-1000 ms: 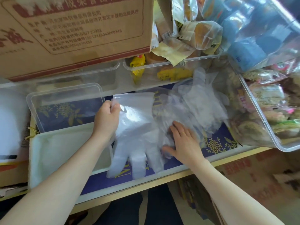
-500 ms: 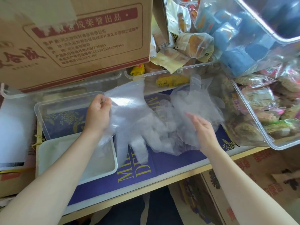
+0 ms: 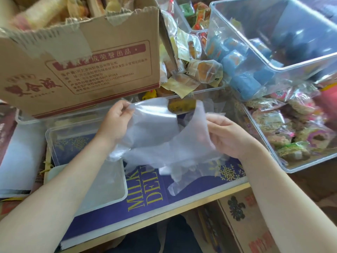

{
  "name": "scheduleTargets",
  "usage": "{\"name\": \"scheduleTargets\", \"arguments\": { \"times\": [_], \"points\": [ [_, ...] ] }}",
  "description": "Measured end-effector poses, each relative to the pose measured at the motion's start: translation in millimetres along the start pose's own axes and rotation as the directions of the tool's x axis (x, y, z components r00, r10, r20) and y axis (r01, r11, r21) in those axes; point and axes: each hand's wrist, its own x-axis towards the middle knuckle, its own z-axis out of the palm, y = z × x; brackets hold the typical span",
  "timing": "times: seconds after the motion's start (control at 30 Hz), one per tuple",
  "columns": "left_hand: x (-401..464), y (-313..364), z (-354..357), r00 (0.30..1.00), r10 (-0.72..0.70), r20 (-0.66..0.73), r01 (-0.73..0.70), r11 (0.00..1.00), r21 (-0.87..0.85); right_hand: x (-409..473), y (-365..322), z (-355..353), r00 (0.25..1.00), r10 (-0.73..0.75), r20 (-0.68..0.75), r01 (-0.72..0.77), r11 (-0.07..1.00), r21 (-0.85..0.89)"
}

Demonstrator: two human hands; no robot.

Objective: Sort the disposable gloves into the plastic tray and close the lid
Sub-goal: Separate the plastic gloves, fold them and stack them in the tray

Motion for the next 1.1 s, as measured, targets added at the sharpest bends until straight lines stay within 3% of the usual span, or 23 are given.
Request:
{"name": "scheduleTargets", "arguments": {
  "times": [0.07,0.17,0.23,0.33,0.47,0.7,0.9,1.0,1.1],
  "points": [
    [-4.5,9.8,11.1,1.000,-0.008,0.030,0.010,0.998,-0.069,8.7,2.1,3.9,0.992,-0.041,-0.122,0.034,0.998,-0.055],
    [-11.5,22.6,26.8,0.989,-0.075,0.125,0.092,0.986,-0.136,20.3,7.7,5.2,0.900,-0.163,-0.404,0.077,0.972,-0.221],
    [-14.0,25.3,32.3,0.969,-0.122,0.217,0.153,0.980,-0.131,24.0,8.5,5.9,0.858,-0.208,-0.470,0.090,0.961,-0.262],
    [-21.3,24.6,40.1,0.914,-0.199,0.354,0.312,0.902,-0.298,23.3,8.2,4.9,0.797,-0.236,-0.556,0.056,0.945,-0.321],
    [-29.7,24.6,47.3,0.874,-0.236,0.426,0.391,0.861,-0.326,23.7,7.6,-1.2,0.765,-0.241,-0.598,-0.058,0.898,-0.437],
    [-36.5,23.1,51.4,0.874,-0.244,0.421,0.397,0.857,-0.328,20.4,12.1,-14.0,0.842,-0.142,-0.520,-0.081,0.920,-0.383],
    [-42.7,22.8,57.8,0.914,-0.170,0.369,0.273,0.930,-0.247,24.4,20.2,-14.8,0.805,-0.185,-0.563,-0.018,0.942,-0.335],
    [-44.1,21.9,59.8,0.925,-0.155,0.346,0.251,0.935,-0.252,27.7,25.0,-13.7,0.760,-0.274,-0.589,-0.019,0.897,-0.442],
    [-47.3,22.0,61.8,0.928,-0.123,0.351,0.258,0.892,-0.370,30.4,28.7,-9.1,0.712,-0.359,-0.603,-0.030,0.843,-0.537]
  ]
}}
